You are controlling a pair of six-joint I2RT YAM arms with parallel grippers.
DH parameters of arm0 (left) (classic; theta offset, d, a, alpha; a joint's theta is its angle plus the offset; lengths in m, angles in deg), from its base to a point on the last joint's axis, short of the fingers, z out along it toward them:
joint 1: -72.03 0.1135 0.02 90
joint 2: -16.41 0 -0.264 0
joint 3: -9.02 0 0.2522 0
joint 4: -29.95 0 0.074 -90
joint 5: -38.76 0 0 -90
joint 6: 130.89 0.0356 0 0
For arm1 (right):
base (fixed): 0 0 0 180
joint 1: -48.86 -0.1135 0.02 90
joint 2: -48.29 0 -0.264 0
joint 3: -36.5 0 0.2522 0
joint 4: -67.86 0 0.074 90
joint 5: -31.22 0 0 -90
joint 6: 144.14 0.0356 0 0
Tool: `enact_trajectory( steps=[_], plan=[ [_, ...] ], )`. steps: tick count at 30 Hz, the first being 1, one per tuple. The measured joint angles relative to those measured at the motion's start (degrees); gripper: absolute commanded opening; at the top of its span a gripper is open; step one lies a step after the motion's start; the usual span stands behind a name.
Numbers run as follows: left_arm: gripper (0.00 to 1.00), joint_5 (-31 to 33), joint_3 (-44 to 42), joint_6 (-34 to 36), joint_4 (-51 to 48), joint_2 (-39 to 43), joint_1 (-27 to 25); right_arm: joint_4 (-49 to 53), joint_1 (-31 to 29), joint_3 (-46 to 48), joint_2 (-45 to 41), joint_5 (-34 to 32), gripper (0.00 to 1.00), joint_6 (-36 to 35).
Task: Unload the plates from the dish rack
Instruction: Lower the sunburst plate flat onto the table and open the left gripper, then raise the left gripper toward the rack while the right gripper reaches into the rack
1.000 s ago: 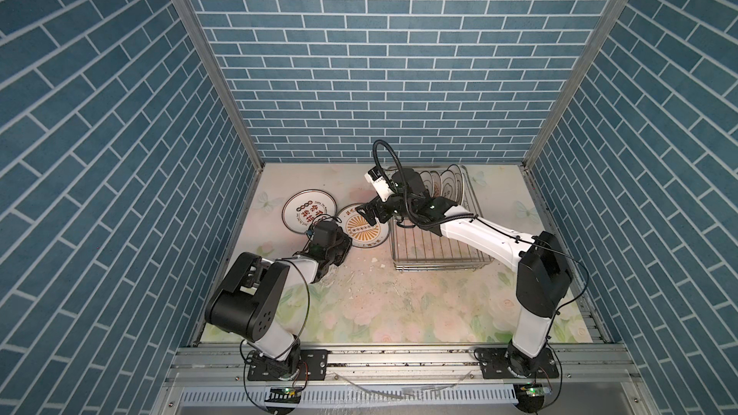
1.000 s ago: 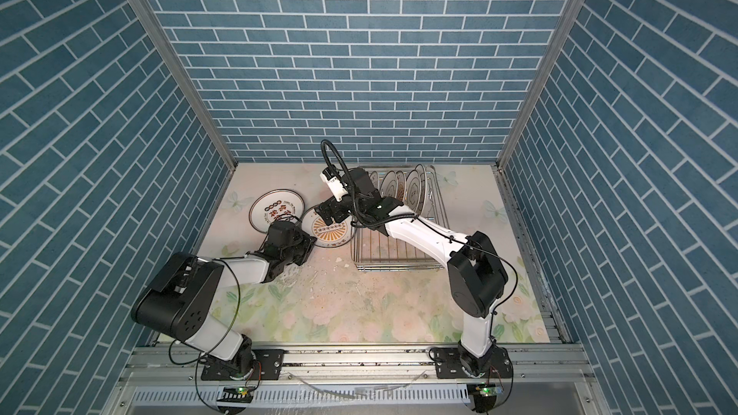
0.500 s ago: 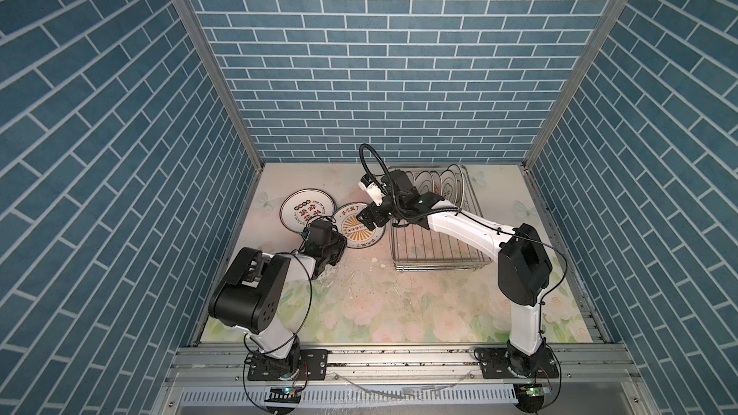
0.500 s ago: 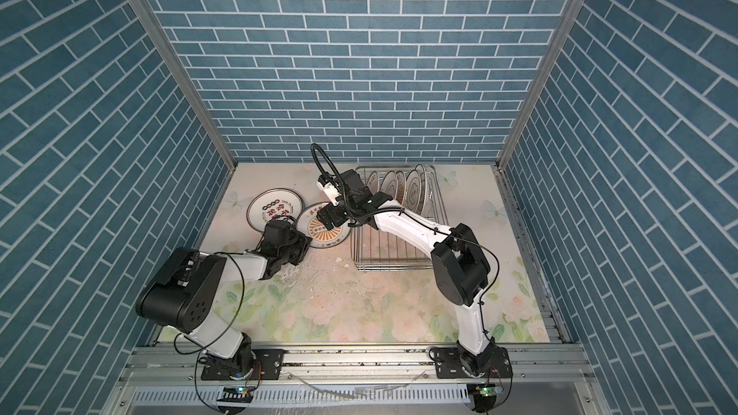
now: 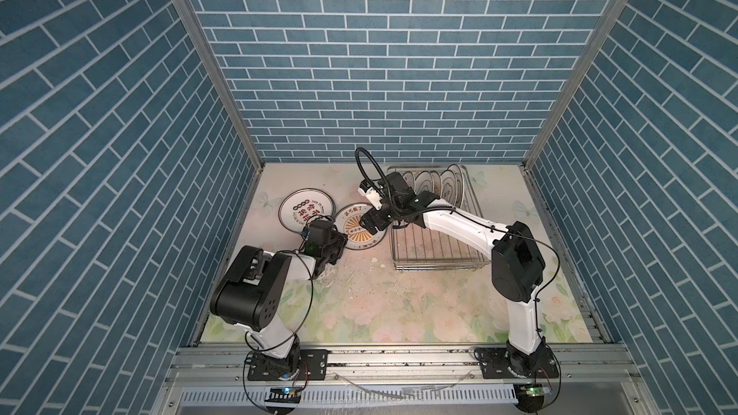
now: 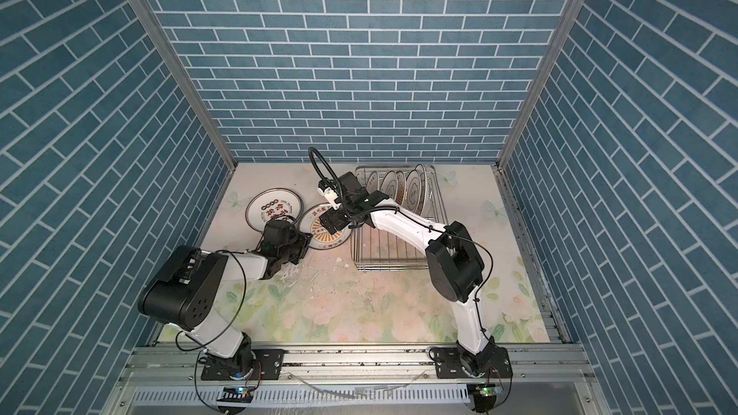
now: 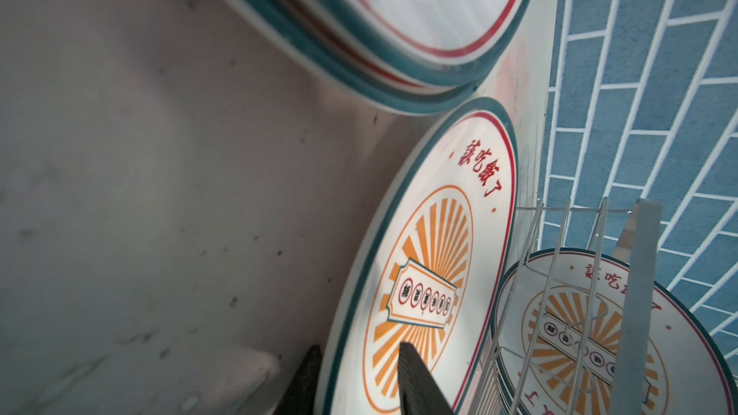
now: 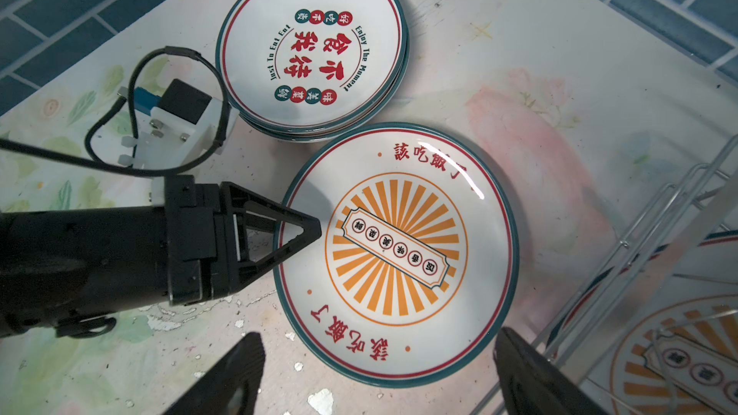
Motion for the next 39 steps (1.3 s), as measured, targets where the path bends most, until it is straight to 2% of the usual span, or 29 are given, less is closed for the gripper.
enact_trajectory(
  steps=[1, 5, 7, 11, 15, 19, 25, 30, 36, 39],
  plan=[
    [0.43, 0.3, -0.1, 0.0, -0.2, 0.2, 0.0, 0.0, 0.0, -0.2, 0.2, 0.0, 0.92, 0.0],
    [0.46, 2.0, -0.7, 0.1, -1.9, 2.3, 0.0, -0.1, 0.0, -0.3, 0.3, -0.1, 0.92, -0.2],
    [0.52, 2.9, -1.1, 0.2, -3.1, 3.5, -0.1, -0.2, 0.0, -0.3, 0.3, -0.3, 0.93, -0.4],
    [0.73, 5.9, -2.3, 0.0, -5.9, 7.3, -0.9, -2.2, 0.0, 0.8, -0.2, -0.6, 0.99, -0.9],
    [0.82, 9.2, -2.5, 0.9, -10.6, 12.2, -2.4, -5.5, 0.0, 6.3, -3.7, -1.0, 0.99, -0.8],
    [0.99, 12.8, -3.0, 1.6, -13.8, 17.9, -4.0, -9.9, 0.0, 12.4, -9.0, -2.2, 0.99, -0.5],
    [1.0, 15.5, -4.8, 3.0, -15.8, 24.5, -5.6, -16.2, -0.1, 21.4, -19.5, -6.3, 0.99, 2.3],
    [1.0, 17.2, -5.3, 7.0, -15.5, 28.9, -8.6, -20.5, -0.1, 27.6, -27.0, -9.5, 0.99, 5.9],
    [1.0, 17.6, -5.6, 15.2, -10.9, 32.4, -13.1, -20.3, -0.1, 32.4, -33.8, -10.7, 0.99, 9.6],
    [1.0, 15.3, -7.2, 20.3, -4.8, 33.6, -14.0, -20.5, -0.1, 35.5, -37.8, -10.9, 0.99, 10.9]
  ],
)
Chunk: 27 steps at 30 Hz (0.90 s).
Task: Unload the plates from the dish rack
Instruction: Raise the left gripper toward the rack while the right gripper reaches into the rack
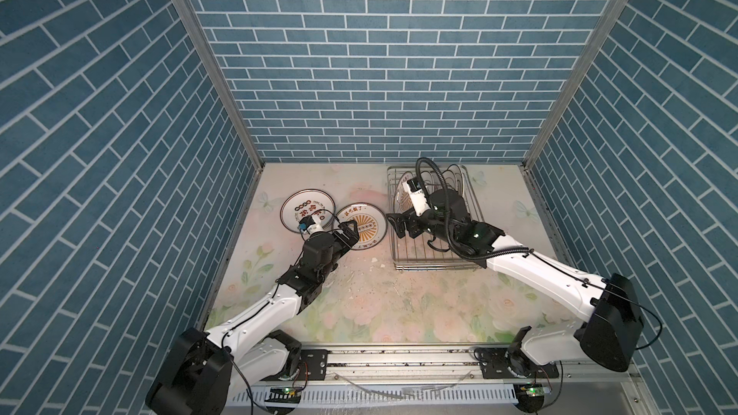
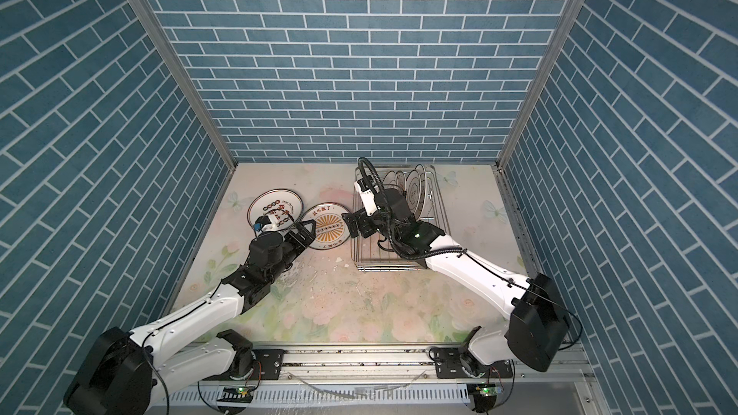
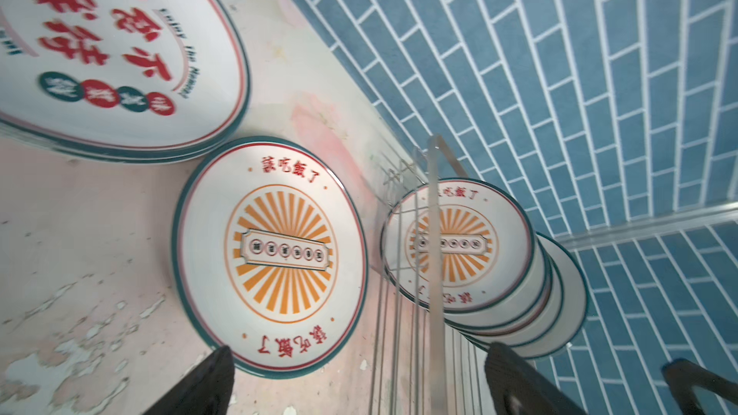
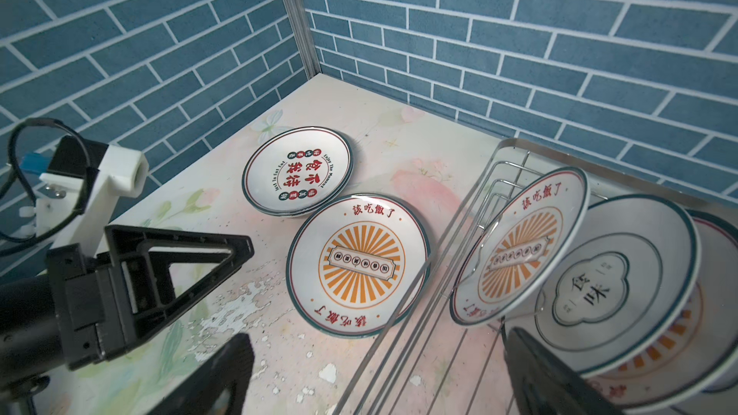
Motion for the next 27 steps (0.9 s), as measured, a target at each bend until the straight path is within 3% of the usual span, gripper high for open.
enact_trajectory(
  steps=[8, 18, 27],
  plan=[
    [1.0, -11.2, -2.3, 9.2, 13.9, 0.0, -1.4, -0.9, 0.0, 5.2, -7.4, -4.0, 0.99, 1.7],
    [1.0, -20.3, -1.4, 17.0, 19.8, 0.0, -5.6, -3.9, 0.6, 6.8, -6.2, -12.5, 0.99, 1.7],
    [1.0, -25.9, -1.5, 19.9, 23.2, 1.4, -5.9, -0.9, 5.4, 4.6, -1.8, -10.3, 0.99, 6.2]
  ],
)
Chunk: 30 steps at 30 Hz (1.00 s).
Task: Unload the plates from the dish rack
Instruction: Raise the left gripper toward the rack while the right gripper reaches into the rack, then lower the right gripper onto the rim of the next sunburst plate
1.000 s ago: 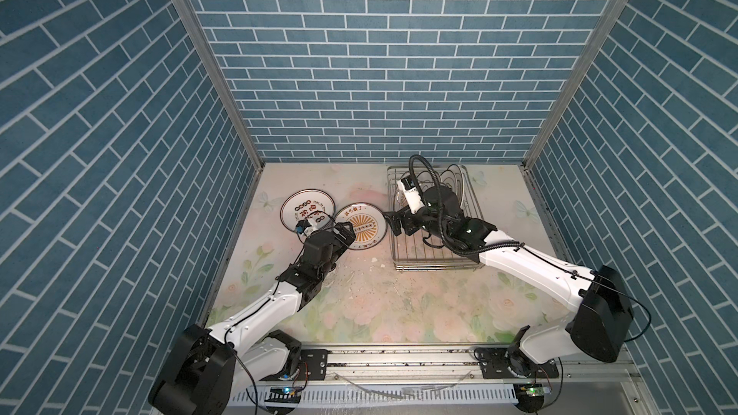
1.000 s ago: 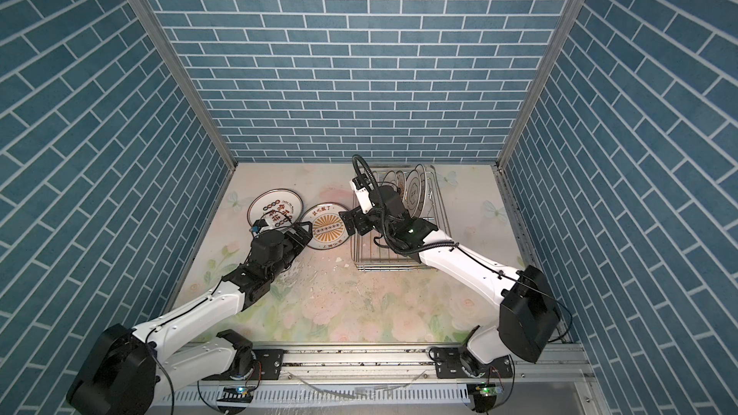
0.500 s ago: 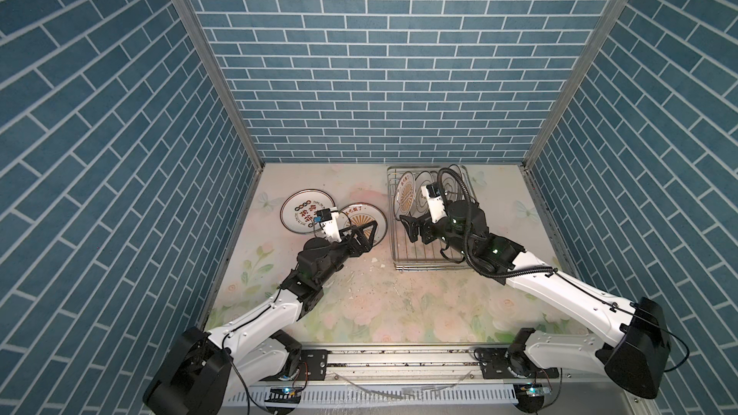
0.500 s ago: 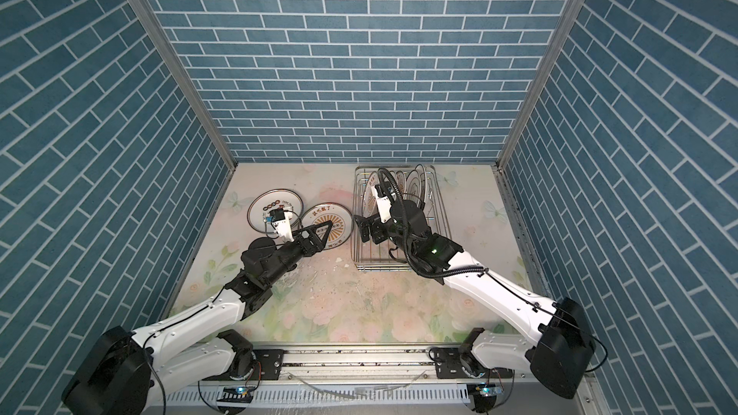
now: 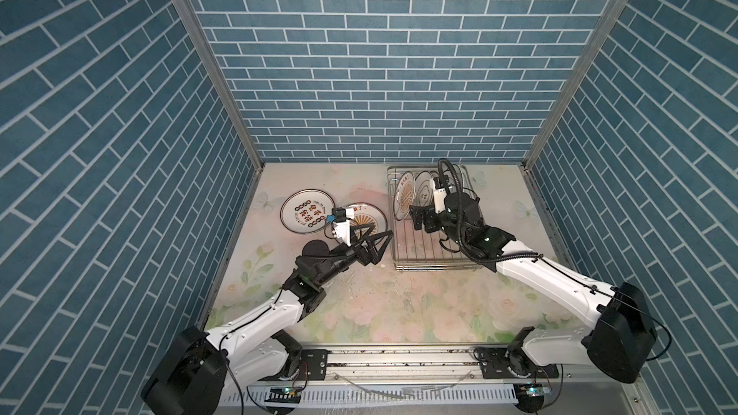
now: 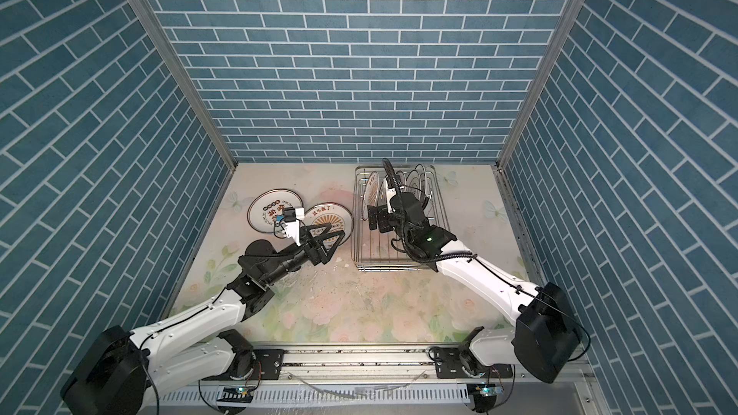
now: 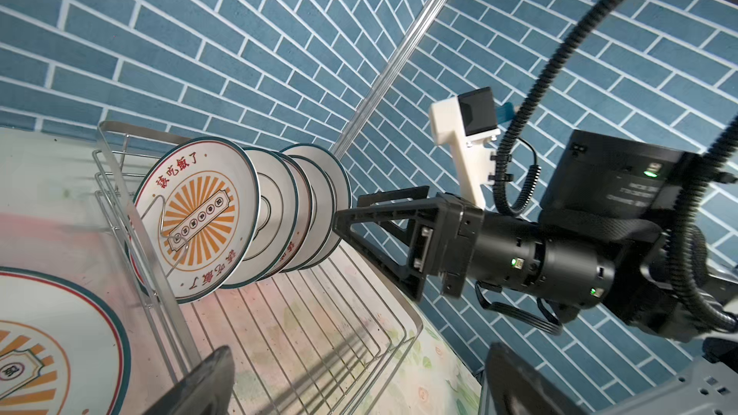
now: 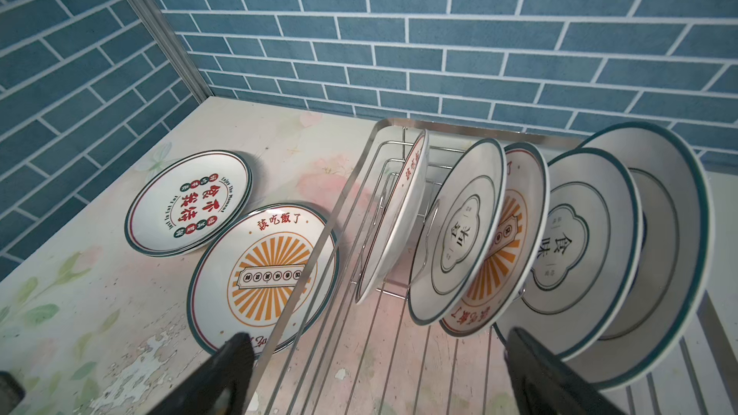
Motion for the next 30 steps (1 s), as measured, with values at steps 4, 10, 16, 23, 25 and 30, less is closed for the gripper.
enact_trajectory(
  steps=[4, 10, 16, 23, 25, 30],
  plan=[
    [1.0, 0.1, -0.5, 1.1, -0.4, 2.8, 0.0, -1.3, 0.0, 1.3, -2.6, 0.1, 0.99, 1.7],
    [1.0, 1.0, -0.5, 2.5, -1.8, 4.0, 0.0, -1.2, 0.0, 0.1, -2.8, -2.3, 0.98, 1.6],
    [1.0, 2.8, -0.1, 3.8, -3.4, 2.8, 0.4, 0.3, 0.0, -5.7, 3.7, -3.5, 0.95, 0.7],
    [1.0, 1.7, 1.7, 3.3, -3.1, -5.3, 3.2, 2.5, 1.2, -12.1, 11.7, -4.1, 0.97, 0.1],
    [1.0, 1.9, 2.1, 3.4, -3.1, -6.2, 3.2, 3.5, 1.9, -13.5, 13.6, -4.2, 0.94, 0.1],
    [1.0, 4.2, 3.5, 4.1, -3.5, -7.2, 3.2, 4.4, 3.2, -16.9, 17.7, -4.4, 0.76, 0.2]
  ],
)
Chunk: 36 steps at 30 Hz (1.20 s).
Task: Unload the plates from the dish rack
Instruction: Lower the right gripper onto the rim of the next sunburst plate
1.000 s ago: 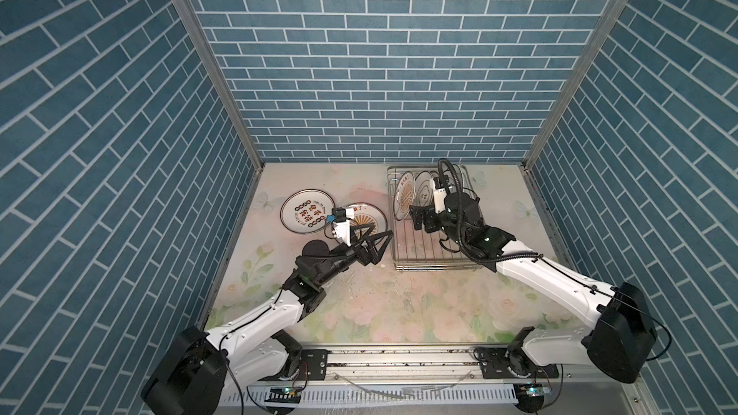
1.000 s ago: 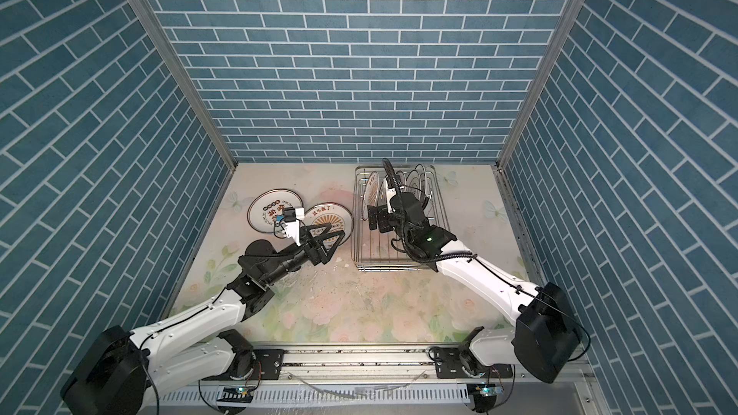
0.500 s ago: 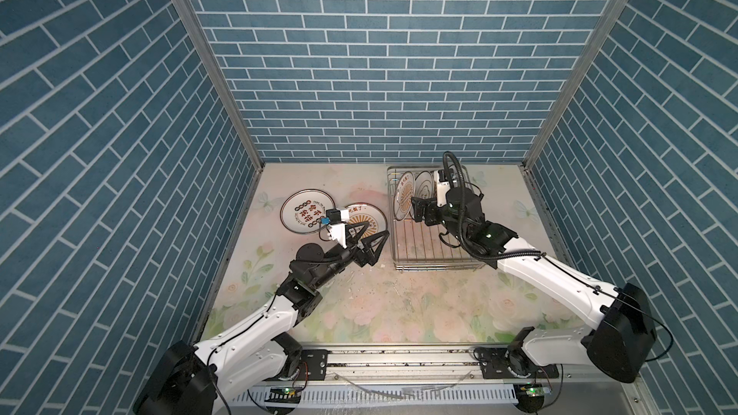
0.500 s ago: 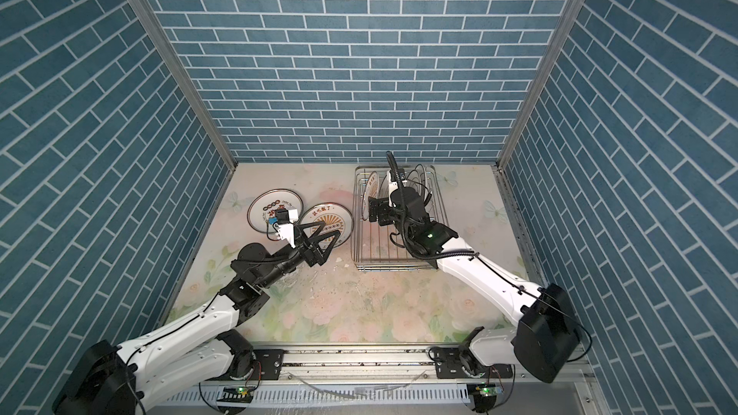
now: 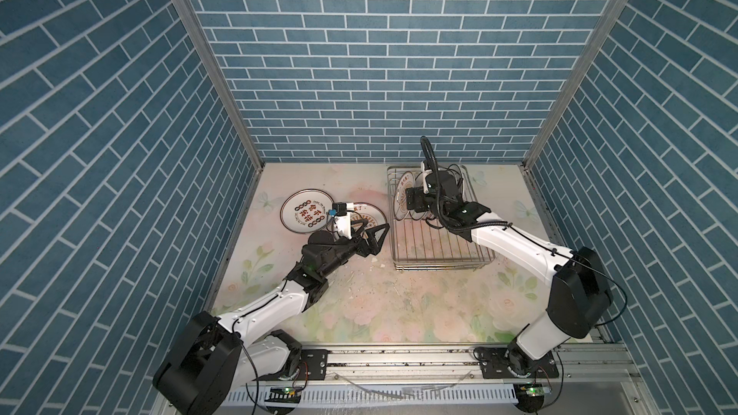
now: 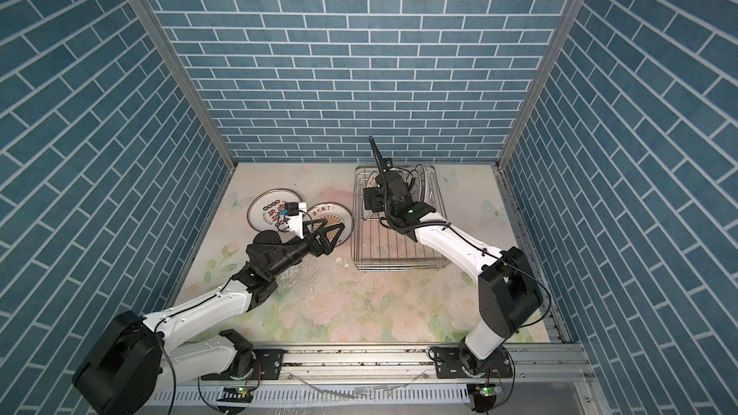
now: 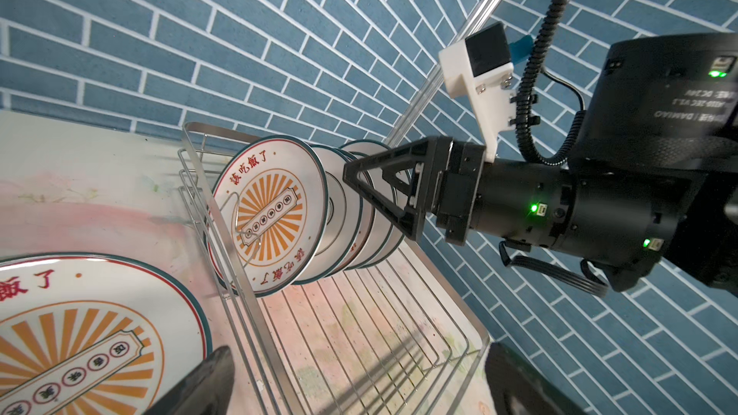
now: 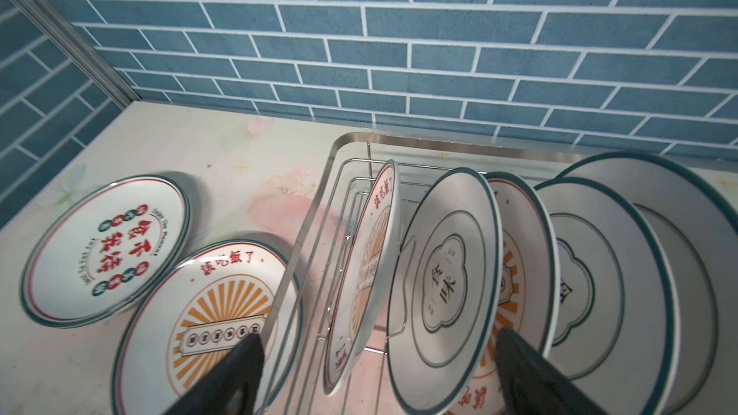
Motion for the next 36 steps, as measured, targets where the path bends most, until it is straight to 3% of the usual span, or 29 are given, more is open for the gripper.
enact_trajectory(
  steps=[3, 10, 20, 36],
  plan=[
    [1.0, 0.7, 0.9, 0.4, 0.0, -1.6, 0.0, 0.7, 0.4, -3.5, 3.7, -0.9, 0.72, 0.0],
    [1.0, 1.3, 1.4, 1.6, -0.1, -4.2, 0.0, 2.4, 0.7, -8.1, 9.4, -3.7, 0.52, 0.0],
    [1.0, 2.1, 1.5, 2.1, -0.1, -4.8, 0.0, 4.8, 0.7, -14.5, 15.4, -6.4, 0.34, -0.2],
    [1.0, 2.0, 1.4, -1.8, -2.1, -4.7, 0.0, 13.6, -0.3, -24.6, 22.1, -14.1, 0.23, 0.0]
  ],
)
